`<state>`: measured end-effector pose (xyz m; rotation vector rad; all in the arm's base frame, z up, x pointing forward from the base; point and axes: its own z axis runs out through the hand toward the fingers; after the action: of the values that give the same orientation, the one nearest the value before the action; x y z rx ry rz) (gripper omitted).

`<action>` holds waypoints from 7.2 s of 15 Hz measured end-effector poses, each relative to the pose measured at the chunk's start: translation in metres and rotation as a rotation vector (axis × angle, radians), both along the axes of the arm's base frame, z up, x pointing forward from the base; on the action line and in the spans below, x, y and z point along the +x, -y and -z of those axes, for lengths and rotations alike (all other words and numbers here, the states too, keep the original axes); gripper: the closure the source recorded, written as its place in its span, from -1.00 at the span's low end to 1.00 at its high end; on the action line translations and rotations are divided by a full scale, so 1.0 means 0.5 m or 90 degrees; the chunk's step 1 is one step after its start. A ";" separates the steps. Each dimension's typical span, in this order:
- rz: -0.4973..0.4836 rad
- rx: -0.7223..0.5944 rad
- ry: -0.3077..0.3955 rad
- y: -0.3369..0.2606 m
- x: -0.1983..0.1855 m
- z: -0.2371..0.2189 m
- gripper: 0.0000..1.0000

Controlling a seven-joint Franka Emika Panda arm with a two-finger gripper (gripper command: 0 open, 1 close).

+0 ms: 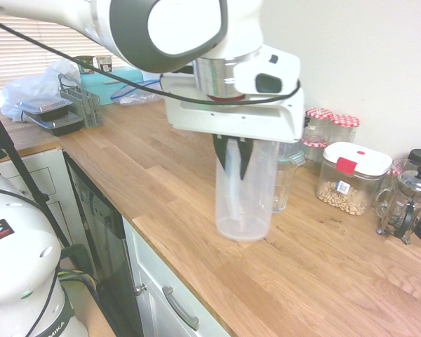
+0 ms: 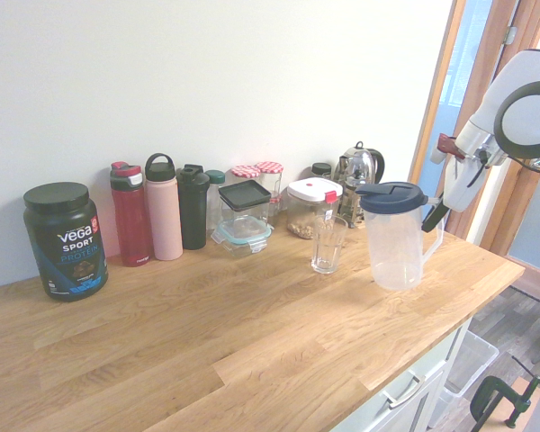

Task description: Pour me some water

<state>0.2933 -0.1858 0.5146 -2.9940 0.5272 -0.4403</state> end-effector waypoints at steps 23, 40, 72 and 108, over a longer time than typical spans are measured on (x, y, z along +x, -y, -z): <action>0.065 -0.317 -0.406 -0.142 0.397 -0.084 1.00; 0.111 -0.185 -0.196 0.003 0.161 -0.164 1.00; 0.229 0.058 0.121 -0.536 0.014 -0.002 1.00; 0.176 0.030 0.080 -0.926 0.235 0.148 -1.00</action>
<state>0.4110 0.2774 0.4407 -2.8334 0.9294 -0.6193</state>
